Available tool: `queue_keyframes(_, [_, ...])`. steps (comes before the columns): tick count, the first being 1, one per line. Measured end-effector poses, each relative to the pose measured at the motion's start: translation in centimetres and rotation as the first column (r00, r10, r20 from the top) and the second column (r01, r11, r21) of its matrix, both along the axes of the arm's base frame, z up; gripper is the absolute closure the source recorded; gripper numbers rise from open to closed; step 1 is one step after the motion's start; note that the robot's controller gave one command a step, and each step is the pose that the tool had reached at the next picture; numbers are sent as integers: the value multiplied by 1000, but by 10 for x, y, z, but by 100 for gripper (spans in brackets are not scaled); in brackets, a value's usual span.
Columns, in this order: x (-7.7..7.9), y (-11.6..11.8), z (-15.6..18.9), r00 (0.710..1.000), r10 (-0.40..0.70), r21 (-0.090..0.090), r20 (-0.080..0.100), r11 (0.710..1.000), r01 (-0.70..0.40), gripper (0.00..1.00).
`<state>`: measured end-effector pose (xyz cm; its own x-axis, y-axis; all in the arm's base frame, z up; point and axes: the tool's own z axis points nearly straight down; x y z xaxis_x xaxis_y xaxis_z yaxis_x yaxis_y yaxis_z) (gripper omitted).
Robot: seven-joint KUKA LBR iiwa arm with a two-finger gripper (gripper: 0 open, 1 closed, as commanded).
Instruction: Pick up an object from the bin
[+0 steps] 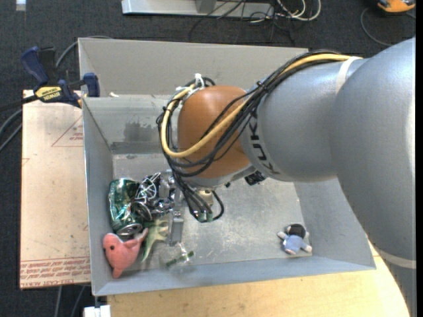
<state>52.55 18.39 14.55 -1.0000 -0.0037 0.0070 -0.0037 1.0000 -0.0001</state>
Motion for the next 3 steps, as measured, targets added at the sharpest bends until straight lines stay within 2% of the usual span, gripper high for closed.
queue_keyframes(1, [2, -1, 4, 1000, -4, 1, 7, 1000, 4, 0])
queue_keyframes(2, [0, 7, -62, 975, 221, 2, 17, 975, -221, 0])
queue_keyframes(3, [-19, 4, -68, 951, 307, 2, 25, 952, -308, 0])
